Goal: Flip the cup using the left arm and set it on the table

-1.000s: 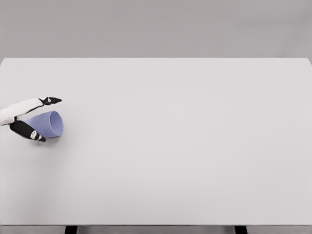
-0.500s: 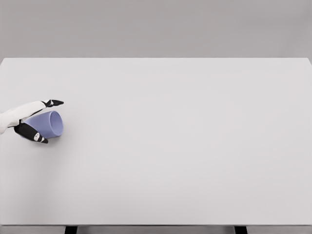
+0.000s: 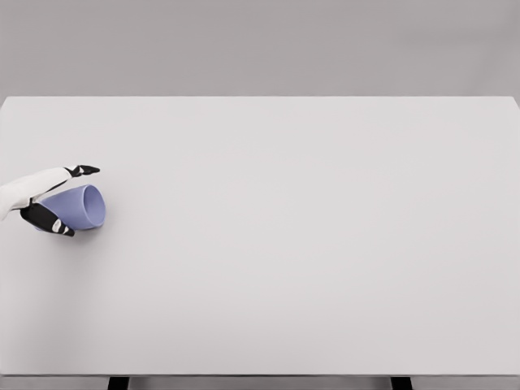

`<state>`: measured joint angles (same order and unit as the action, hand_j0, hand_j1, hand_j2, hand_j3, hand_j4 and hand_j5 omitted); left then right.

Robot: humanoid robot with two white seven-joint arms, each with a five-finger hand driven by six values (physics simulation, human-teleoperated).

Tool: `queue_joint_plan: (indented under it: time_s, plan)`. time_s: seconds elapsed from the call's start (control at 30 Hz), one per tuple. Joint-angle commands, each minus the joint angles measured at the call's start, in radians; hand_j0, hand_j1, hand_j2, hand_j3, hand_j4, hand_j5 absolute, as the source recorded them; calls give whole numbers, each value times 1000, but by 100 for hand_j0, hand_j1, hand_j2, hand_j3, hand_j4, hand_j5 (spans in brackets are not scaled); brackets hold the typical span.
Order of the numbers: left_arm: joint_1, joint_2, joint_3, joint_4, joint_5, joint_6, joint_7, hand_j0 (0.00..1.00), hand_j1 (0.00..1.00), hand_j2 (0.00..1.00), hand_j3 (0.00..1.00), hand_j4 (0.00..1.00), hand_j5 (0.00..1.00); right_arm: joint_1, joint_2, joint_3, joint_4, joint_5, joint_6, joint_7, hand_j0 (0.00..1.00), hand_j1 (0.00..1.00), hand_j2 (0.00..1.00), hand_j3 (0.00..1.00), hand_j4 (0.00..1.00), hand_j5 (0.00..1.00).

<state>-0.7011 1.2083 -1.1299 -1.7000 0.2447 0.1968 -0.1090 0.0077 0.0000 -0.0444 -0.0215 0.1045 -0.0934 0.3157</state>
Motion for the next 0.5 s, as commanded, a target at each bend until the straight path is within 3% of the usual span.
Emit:
queue_joint_plan:
  time_s: [0.0,0.47]
  plan:
    - [-1,-3,-1,2,-1,0,0,100,100,100,100,100,100,0,0,0,0,0,0,0,100,100,100,100,100,100]
    - [5,-30,-4,45,-2,0,0,100,100,100,100,100,100,0,0,0,0,0,0,0,100,100,100,100,100,100]
